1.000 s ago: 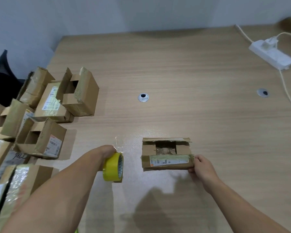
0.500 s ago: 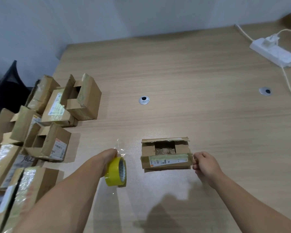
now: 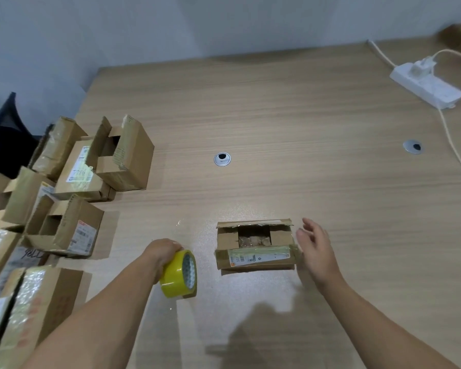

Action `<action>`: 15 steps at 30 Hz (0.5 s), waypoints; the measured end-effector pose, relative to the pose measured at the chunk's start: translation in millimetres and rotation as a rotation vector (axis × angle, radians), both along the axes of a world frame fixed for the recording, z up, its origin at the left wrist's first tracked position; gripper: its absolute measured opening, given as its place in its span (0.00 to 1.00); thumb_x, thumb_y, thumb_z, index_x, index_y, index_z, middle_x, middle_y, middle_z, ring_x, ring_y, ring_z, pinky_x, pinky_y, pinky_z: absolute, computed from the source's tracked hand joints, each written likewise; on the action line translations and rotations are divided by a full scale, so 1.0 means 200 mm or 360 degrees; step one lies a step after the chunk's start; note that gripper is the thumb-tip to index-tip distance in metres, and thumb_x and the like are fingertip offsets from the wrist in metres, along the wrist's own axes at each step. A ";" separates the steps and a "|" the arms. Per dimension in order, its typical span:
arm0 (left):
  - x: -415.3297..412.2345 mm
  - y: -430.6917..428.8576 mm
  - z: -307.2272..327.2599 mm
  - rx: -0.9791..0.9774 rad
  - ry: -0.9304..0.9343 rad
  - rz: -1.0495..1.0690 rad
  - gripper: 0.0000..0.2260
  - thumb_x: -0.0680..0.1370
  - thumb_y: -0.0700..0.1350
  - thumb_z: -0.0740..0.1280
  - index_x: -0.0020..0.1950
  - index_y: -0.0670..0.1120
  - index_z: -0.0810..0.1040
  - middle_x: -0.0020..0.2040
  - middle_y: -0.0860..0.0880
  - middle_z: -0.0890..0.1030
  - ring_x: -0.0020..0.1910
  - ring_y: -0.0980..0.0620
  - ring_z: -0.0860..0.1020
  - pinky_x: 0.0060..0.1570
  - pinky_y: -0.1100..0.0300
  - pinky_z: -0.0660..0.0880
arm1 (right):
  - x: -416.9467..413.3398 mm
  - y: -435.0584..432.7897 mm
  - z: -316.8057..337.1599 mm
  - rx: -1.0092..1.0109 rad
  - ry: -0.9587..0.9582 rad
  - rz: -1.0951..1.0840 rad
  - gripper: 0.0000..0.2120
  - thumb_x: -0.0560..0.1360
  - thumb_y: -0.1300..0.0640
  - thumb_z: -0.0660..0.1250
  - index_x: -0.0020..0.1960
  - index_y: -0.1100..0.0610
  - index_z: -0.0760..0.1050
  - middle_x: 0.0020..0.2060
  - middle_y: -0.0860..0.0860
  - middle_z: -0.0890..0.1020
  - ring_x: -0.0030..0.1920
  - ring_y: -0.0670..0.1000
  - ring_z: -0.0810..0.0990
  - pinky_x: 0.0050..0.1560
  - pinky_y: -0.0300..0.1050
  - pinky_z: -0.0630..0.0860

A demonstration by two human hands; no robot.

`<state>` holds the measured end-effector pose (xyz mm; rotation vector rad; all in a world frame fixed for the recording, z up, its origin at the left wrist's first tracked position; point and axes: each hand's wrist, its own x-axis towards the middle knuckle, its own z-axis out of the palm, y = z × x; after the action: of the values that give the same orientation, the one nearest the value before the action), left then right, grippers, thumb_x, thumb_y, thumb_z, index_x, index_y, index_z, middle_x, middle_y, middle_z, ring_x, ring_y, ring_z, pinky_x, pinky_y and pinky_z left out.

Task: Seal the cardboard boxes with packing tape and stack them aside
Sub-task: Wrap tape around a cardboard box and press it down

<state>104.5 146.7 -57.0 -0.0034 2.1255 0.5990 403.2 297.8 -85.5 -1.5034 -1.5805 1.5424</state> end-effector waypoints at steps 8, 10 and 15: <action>-0.04 0.08 0.27 0.0352 0.0265 -0.0420 0.07 0.81 0.38 0.67 0.42 0.41 0.79 0.39 0.45 0.84 0.38 0.48 0.79 0.40 0.58 0.75 | -0.03 0.02 -0.03 0.0589 -0.0273 0.0757 0.20 0.83 0.52 0.64 0.74 0.44 0.69 0.72 0.32 0.61 0.74 0.40 0.58 0.75 0.42 0.58; -0.03 0.16 0.39 0.0470 0.0264 -0.0706 0.06 0.81 0.40 0.67 0.43 0.44 0.80 0.39 0.46 0.85 0.39 0.49 0.80 0.41 0.58 0.76 | -0.04 0.01 -0.05 0.0611 -0.0268 0.0697 0.13 0.83 0.55 0.64 0.66 0.46 0.76 0.68 0.30 0.65 0.72 0.41 0.64 0.73 0.42 0.62; 0.16 0.46 0.63 0.0448 0.0157 -0.1583 0.07 0.82 0.42 0.65 0.50 0.51 0.82 0.43 0.52 0.86 0.37 0.59 0.79 0.43 0.65 0.75 | -0.07 -0.03 -0.07 0.0566 -0.0259 0.0529 0.07 0.81 0.59 0.66 0.47 0.47 0.76 0.66 0.36 0.67 0.69 0.44 0.64 0.62 0.26 0.57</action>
<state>136.0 238.5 68.3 1.1772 1.8064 0.2754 388.5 292.3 -99.4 -1.2387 -2.1550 1.2309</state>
